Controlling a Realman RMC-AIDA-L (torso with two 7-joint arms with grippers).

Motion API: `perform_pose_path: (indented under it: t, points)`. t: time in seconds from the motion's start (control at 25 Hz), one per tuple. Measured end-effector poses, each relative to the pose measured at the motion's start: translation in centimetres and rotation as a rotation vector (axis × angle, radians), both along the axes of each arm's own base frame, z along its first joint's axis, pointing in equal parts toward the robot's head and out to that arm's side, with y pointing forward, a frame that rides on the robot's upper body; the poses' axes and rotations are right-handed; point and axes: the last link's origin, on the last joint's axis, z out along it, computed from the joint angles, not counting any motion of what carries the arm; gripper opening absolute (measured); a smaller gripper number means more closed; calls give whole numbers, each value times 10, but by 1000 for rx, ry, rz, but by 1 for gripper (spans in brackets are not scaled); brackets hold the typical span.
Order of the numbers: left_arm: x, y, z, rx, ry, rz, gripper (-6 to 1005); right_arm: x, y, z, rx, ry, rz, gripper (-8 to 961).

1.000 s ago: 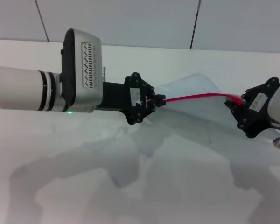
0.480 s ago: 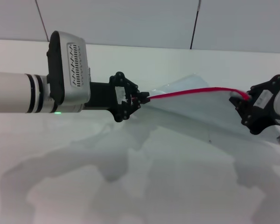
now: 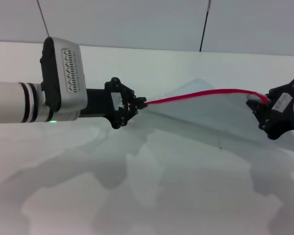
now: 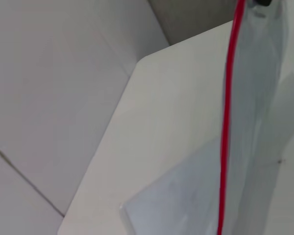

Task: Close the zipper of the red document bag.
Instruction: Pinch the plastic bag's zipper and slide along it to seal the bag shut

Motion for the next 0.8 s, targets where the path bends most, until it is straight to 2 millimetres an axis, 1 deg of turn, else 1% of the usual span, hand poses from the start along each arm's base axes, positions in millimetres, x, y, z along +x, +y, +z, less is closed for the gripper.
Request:
perform_pose_path:
  t: [0.36,0.8]
  points:
    - [-9,0,6,24,-8,27,38,2,0,1,4,-2,-4,95]
    - [-10,0,8,29,-18,34,84,3,2,1,12,0,-4,98]
